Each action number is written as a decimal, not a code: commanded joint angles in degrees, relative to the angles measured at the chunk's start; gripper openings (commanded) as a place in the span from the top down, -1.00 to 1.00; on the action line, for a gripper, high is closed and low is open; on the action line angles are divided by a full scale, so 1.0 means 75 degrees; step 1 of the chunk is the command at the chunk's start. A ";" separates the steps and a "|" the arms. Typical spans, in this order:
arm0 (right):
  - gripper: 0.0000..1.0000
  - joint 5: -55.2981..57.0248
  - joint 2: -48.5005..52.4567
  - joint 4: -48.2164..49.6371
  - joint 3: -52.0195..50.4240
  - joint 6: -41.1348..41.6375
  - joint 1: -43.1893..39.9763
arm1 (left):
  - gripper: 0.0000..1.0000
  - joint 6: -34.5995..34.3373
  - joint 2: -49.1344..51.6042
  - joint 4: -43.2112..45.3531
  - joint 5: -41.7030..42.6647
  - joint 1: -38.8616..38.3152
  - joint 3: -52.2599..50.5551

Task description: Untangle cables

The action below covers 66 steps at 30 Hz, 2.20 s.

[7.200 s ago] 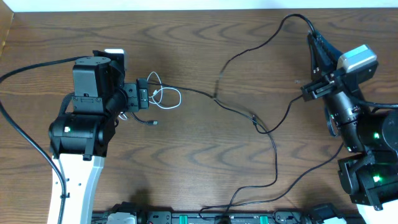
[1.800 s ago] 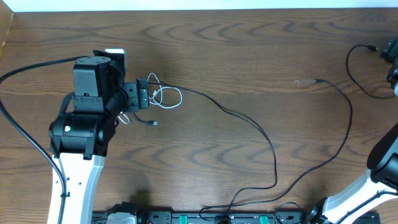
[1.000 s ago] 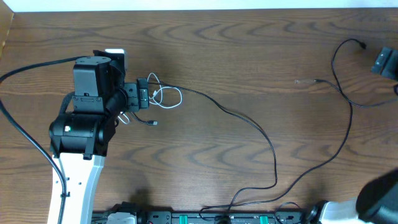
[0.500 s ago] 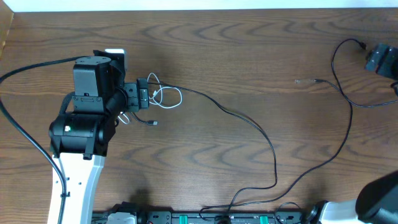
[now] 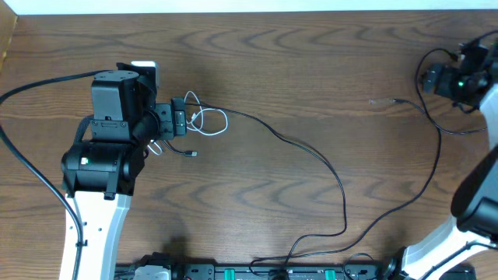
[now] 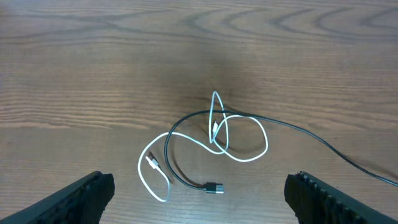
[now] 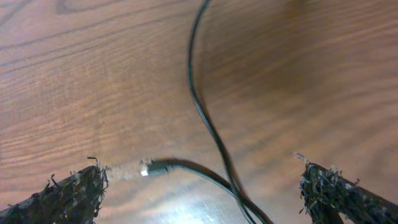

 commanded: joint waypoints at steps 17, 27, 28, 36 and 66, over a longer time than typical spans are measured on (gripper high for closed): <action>-0.98 0.0201 0.1571 0.1052 0.0093 0.0216 0.0487 | -0.85 0.0047 0.0003 0.0006 0.0015 0.0006 0.0070; -0.99 0.0204 0.1641 0.1460 0.0093 0.0216 0.0522 | -0.85 0.0047 0.0003 0.0006 0.0015 0.0006 0.0070; -0.99 0.0204 0.1641 0.1478 0.0093 0.0216 0.0539 | -0.85 0.0047 0.0003 0.0006 0.0015 0.0006 0.0070; -0.99 0.0204 0.1676 0.1629 0.0093 0.0219 0.0644 | -0.85 0.0047 0.0000 0.0006 0.0015 0.0006 0.0070; 0.98 0.0423 0.2926 0.4613 0.0108 0.1955 0.0682 | -0.85 0.0047 0.0003 0.0006 0.0015 0.0006 0.0070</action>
